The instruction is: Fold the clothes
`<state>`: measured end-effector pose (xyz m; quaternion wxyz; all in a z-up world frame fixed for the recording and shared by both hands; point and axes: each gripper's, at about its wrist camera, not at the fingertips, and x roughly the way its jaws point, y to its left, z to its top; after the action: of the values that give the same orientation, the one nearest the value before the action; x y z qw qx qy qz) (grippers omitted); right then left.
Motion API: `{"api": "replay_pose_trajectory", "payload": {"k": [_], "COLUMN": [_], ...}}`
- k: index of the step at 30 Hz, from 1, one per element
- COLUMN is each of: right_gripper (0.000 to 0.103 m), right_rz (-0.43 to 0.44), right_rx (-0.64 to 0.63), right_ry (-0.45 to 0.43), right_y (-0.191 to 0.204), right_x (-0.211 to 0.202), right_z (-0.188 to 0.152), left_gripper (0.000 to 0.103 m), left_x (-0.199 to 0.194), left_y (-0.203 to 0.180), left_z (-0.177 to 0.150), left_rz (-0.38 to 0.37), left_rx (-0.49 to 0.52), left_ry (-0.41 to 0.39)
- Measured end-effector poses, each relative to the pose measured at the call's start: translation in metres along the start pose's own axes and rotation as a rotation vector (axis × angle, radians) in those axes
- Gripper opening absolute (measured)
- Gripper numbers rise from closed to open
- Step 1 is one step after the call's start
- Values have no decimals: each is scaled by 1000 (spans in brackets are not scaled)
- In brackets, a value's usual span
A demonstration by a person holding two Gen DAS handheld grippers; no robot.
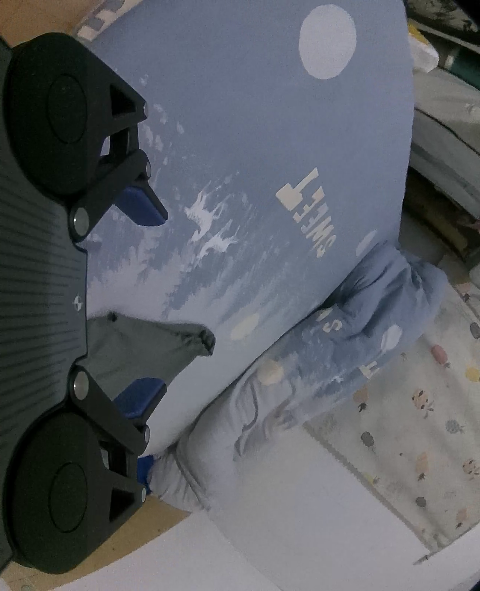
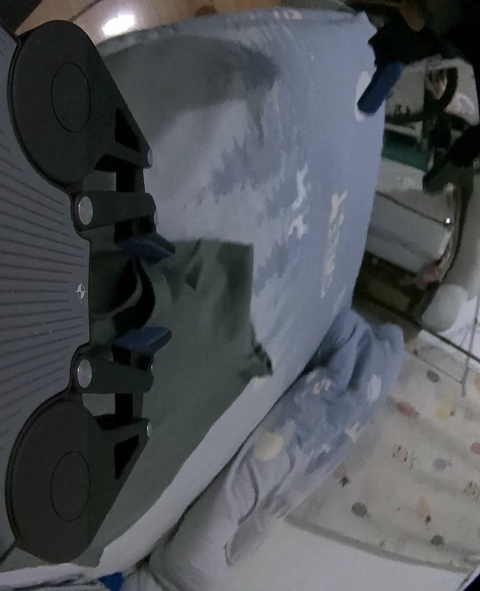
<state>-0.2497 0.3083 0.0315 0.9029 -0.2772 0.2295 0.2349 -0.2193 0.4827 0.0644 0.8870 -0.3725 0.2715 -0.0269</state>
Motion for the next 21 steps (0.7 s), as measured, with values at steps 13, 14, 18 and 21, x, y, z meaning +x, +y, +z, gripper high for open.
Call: {"api": "replay_pose_trajectory", "payload": {"k": [13, 14, 18, 21], "right_gripper": [24, 16, 13, 13], "right_rz": [122, 113, 152, 155], "right_rx": [59, 57, 104, 184], "right_ry": [29, 31, -11, -74], "right_y": [-12, -14, -36, -58], "right_x": [22, 23, 7, -17], "right_z": [3, 4, 9, 12], "left_gripper": [95, 95, 97, 99], "left_x": [40, 46, 79, 114], "left_y": [-4, -5, -12, -24], "left_z": [16, 18, 25, 30], "left_rz": [6, 5, -26, -79], "left_rx": [1, 5, 17, 40], "left_ry": [53, 67, 120, 161]}}
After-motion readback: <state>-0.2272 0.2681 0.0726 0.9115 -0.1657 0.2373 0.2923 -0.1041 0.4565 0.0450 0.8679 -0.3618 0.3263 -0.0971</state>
